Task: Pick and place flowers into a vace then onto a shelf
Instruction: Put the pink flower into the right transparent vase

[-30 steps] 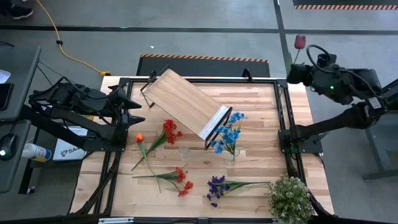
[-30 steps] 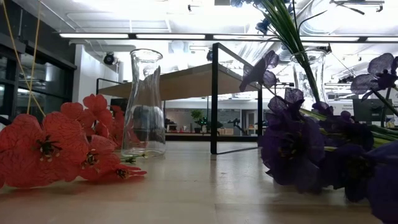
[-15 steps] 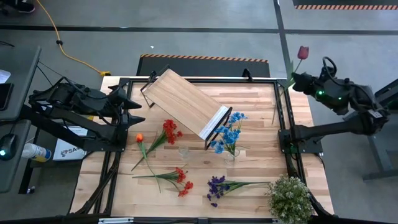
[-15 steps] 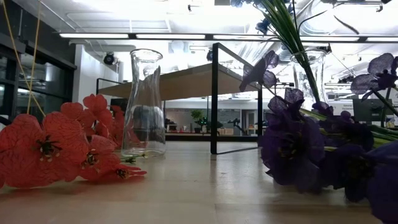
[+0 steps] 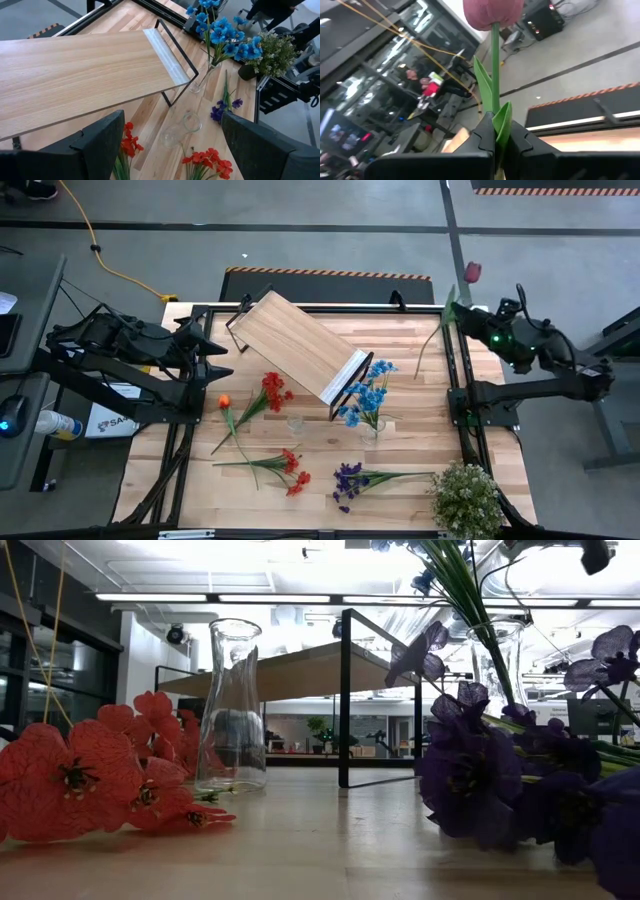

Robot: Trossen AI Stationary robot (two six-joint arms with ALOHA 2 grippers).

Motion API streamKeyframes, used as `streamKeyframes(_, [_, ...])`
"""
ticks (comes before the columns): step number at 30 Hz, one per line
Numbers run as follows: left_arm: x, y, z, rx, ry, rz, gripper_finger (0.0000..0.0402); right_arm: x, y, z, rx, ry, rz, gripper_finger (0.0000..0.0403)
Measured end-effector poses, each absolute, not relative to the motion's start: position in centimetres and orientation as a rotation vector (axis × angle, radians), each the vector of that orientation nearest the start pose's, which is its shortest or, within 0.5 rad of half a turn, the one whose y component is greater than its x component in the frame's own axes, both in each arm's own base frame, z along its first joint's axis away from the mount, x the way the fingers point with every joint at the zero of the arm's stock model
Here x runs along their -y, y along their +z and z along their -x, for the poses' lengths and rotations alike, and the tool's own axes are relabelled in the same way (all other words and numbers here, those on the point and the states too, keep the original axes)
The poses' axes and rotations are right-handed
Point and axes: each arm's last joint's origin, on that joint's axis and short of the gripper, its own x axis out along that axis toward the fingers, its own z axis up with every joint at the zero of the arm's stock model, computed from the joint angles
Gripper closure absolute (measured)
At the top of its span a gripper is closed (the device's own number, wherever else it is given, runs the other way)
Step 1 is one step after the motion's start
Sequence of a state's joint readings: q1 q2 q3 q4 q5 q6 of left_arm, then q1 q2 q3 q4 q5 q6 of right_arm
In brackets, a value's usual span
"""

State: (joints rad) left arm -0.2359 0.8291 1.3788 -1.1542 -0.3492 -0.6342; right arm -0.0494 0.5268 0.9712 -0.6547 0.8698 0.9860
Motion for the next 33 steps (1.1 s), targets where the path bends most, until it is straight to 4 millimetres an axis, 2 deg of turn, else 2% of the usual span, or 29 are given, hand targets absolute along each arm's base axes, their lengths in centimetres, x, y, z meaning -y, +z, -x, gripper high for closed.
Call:
streamKeyframes(10, [1.3, 42.3, -9.7, -0.519, 0.286, 0.441, 0.0034, 2.5, 35.6, -8.8, 0.273, -0.851, -0.844, 0.0402])
streamKeyframes(18, [1.3, 42.3, -9.7, -0.520, 0.286, 0.441, 0.0034, 2.2, 35.5, -9.1, 0.258, -0.786, -0.858, 0.0402])
streamKeyframes(33, [1.3, 42.3, -9.7, -0.520, 0.286, 0.442, 0.0034, 1.2, 34.7, -7.2, 0.214, -0.802, -0.834, 0.0402])
